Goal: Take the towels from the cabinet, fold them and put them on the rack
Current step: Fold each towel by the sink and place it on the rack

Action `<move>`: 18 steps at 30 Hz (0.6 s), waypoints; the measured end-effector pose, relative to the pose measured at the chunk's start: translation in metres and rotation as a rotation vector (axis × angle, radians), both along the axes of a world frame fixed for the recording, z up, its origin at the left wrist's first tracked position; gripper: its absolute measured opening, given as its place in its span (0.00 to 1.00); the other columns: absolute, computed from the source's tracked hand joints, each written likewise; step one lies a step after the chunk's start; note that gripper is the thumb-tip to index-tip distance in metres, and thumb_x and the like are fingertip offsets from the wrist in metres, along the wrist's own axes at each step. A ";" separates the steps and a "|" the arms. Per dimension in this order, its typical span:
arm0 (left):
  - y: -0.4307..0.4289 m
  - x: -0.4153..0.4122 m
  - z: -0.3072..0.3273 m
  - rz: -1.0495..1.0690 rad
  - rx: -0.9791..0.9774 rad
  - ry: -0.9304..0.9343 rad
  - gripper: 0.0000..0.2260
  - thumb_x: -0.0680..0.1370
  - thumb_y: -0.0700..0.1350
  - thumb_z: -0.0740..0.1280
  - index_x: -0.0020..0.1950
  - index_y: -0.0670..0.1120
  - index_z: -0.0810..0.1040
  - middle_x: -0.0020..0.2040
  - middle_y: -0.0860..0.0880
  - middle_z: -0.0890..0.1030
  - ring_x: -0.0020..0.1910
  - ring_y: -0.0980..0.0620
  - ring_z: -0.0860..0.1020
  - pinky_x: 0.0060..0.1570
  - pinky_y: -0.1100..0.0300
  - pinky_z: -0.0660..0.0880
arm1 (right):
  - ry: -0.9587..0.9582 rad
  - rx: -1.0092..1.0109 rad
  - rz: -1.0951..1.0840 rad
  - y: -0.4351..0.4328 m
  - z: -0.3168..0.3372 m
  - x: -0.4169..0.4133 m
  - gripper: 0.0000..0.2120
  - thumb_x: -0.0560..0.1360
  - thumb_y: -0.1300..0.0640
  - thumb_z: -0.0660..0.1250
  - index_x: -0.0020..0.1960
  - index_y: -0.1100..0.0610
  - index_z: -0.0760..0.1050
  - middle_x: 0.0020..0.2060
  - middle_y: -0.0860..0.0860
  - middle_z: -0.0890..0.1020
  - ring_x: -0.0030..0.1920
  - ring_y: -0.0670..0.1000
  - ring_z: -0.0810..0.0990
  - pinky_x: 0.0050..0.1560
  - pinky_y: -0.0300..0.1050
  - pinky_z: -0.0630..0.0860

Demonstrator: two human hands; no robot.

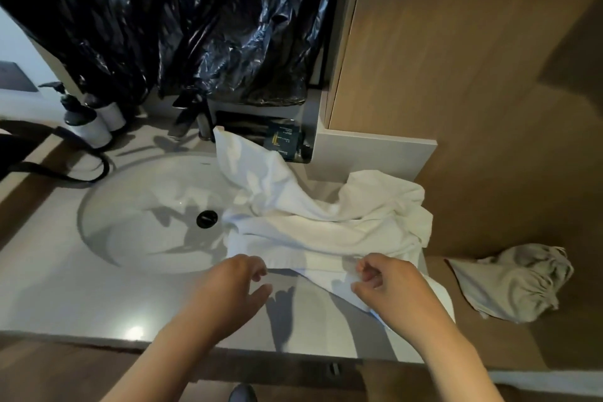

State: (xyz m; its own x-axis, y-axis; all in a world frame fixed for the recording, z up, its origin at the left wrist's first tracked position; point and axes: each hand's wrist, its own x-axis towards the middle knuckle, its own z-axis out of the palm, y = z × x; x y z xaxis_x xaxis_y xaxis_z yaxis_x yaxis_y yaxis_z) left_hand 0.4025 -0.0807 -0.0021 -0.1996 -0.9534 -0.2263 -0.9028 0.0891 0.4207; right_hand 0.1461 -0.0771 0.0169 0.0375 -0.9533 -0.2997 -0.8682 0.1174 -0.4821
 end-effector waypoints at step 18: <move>-0.065 -0.047 -0.013 0.209 -0.102 0.160 0.21 0.74 0.54 0.72 0.65 0.52 0.75 0.62 0.56 0.76 0.58 0.56 0.75 0.55 0.66 0.70 | 0.024 -0.026 0.158 -0.085 -0.014 -0.028 0.23 0.73 0.47 0.72 0.66 0.45 0.72 0.63 0.44 0.73 0.66 0.48 0.70 0.65 0.38 0.63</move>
State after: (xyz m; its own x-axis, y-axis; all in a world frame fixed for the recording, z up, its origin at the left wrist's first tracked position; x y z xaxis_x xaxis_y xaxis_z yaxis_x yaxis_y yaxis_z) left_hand 0.3557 -0.1455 -0.0156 -0.0214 -0.9939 -0.1083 -0.8291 -0.0429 0.5575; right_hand 0.1180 -0.1621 0.0028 0.1808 -0.9434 -0.2780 -0.8862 -0.0337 -0.4621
